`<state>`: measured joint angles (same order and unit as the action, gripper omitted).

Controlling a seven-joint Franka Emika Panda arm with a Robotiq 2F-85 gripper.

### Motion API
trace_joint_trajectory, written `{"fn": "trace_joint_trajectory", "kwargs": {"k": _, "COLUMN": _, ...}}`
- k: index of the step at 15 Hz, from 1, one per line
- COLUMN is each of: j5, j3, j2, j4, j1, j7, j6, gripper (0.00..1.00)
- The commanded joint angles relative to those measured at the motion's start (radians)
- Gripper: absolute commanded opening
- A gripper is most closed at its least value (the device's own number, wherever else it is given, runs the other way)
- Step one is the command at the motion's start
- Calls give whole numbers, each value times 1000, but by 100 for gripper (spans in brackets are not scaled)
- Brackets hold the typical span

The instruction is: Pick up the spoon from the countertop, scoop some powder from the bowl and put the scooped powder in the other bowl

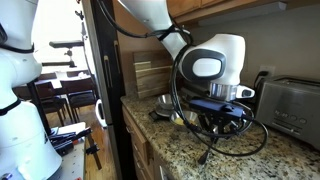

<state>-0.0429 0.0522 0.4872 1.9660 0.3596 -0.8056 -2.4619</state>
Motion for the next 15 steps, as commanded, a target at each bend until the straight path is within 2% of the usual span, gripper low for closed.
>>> {"fn": "trace_joint_trajectory", "kwargs": {"k": 1, "j5": -5, "j3": -7, "j2": -96, "j4": 75, "j1": 4, "j7": -33, "j6": -8, "gripper": 5}}
{"fn": "trace_joint_trajectory", "kwargs": {"k": 9, "j5": 69, "j3": 8, "j2": -210, "j4": 102, "j1": -57, "j7": -33, "j6": 128, "gripper": 5}}
{"fn": "trace_joint_trajectory", "kwargs": {"k": 15, "j5": 215, "j3": 18, "j2": -294, "j4": 136, "j1": -135, "j7": -24, "j6": 276, "gripper": 5}}
